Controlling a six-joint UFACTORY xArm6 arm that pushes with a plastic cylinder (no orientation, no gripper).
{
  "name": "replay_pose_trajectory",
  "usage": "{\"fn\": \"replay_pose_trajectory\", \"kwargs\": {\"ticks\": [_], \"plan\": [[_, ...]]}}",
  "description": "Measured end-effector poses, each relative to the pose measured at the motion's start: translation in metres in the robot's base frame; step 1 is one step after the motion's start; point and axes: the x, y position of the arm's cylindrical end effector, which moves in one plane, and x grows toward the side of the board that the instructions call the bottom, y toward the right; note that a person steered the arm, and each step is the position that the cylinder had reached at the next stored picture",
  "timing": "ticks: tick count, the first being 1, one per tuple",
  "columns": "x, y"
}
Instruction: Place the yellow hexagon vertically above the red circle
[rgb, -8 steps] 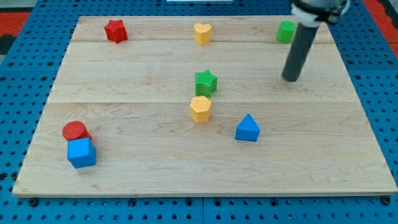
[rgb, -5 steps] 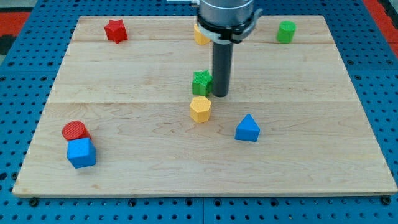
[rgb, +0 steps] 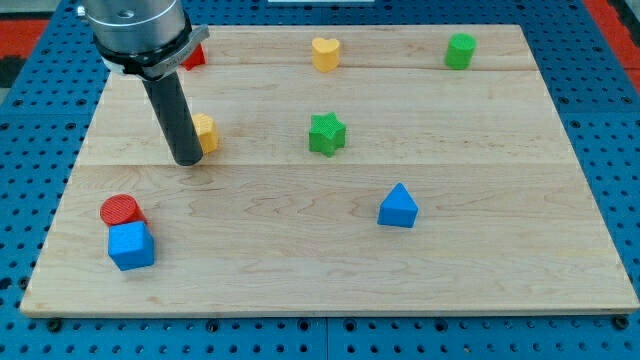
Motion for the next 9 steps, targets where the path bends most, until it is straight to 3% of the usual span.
{"fn": "replay_pose_trajectory", "kwargs": {"ticks": [1,2,3,6,7,9], "plan": [[-0.007,0.046],[-0.033,0.043],[-0.046,-0.031],[-0.046,-0.026],[-0.046,0.035],[0.001,0.041]]}}
